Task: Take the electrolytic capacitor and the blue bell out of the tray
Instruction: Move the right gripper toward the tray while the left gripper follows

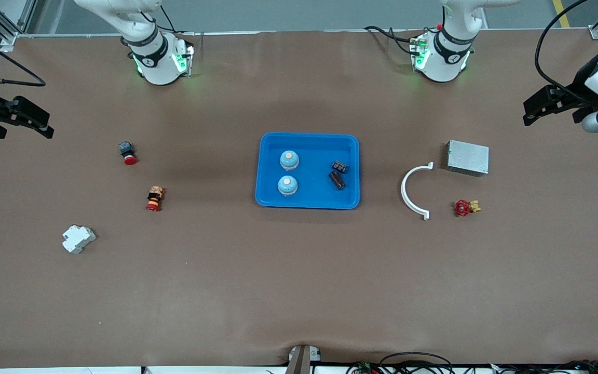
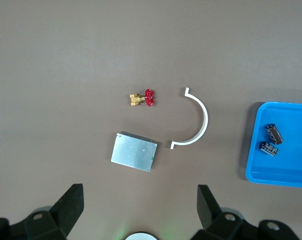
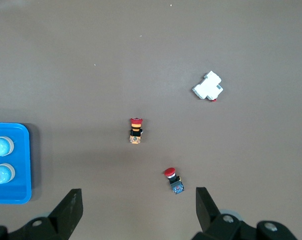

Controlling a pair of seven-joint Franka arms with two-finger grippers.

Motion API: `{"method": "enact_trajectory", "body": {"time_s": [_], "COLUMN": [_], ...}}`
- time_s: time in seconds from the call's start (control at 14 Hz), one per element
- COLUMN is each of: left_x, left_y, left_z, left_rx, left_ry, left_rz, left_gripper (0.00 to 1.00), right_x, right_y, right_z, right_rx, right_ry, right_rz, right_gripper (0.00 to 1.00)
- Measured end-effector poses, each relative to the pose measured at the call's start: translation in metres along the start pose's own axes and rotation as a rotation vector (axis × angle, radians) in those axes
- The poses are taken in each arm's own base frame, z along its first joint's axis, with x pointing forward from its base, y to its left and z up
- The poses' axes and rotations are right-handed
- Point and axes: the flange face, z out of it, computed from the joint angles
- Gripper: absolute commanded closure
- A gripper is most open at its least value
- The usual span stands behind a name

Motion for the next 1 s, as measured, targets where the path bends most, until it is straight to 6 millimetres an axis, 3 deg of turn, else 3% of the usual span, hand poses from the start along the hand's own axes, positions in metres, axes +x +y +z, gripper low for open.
{"method": "enact_trajectory", "body": {"time_s": [0.64,0.85,1.0], "left_x": [0.012,0.020,0.025], "left_y": [-0.002,-0.001,0.003], "left_z": [0.009,0.016,0.026], "left_rx": [0.017,0.020,0.020], "left_ry": [-0.012,-0.023,-0.041], "left_rz": [-0.001,0.001,0.008], "left_gripper": [0.00,0.00,0.00], "right_x": [-0.001,-0.002,-0.005], "right_y": [-0.004,-0.019,-0.042], "right_z": [0.006,0.013,0.018], "right_rx": [0.016,0.031,0.031], "right_ry": [-0.019,-0.037,-0.050], "right_rz": [0.066,0.116,0.164], "right_gripper": [0.00,0.00,0.00]}}
